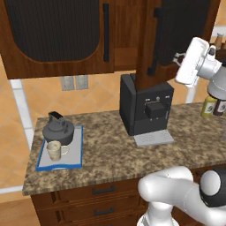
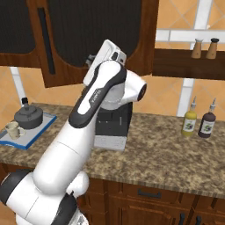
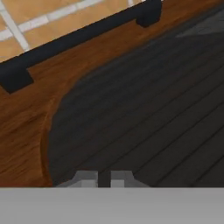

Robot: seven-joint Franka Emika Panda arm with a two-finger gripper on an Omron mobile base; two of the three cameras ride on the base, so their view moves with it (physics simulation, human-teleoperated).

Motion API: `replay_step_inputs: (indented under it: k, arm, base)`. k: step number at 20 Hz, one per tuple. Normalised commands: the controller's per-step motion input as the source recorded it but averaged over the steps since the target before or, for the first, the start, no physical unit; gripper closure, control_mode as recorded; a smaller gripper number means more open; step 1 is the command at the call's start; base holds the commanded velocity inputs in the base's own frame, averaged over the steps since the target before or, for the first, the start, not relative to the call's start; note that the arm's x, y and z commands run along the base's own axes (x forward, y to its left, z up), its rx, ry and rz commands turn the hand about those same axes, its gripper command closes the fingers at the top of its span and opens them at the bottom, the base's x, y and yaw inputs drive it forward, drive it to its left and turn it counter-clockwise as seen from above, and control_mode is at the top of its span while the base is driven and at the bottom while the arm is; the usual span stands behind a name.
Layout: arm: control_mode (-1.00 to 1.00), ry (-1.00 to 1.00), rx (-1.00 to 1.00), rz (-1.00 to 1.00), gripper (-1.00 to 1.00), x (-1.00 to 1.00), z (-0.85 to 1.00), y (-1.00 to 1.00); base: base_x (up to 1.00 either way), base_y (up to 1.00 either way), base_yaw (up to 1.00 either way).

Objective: Pick the kettle from the counter and place it on the tray. Then pick the mug from the cabinet and place it on the tray. Then close the cabinet doors.

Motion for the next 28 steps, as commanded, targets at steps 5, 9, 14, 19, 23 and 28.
replay_step_inputs:
  k: [5,9,14,19,23,28]
  arm:
    - [-1.00,0.11,0.00,-0.08,1.00,1.00,-0.02,0.46]
    - [-1.00,0.14,0.00,-0.09,1.00,0.96,0.00,0.39]
    - [-1.00,0.18,-0.01,-0.14,1.00,0.87,0.00,0.33]
    - [-1.00,0.16,-0.01,-0.14,1.00,0.91,0.00,0.35]
    - [-1.00,0.16,-0.01,-0.14,1.00,0.94,0.00,0.38]
    - [-1.00,0.16,0.00,-0.14,1.00,0.90,-0.02,0.28]
  base:
    - [0.00,0.00,0.00]
    - [0.00,0.00,0.00]
    - [0.00,0.00,0.00]
    - [0.00,0.00,0.00]
    - [0.00,0.00,0.00]
    - [0.00,0.00,0.00]
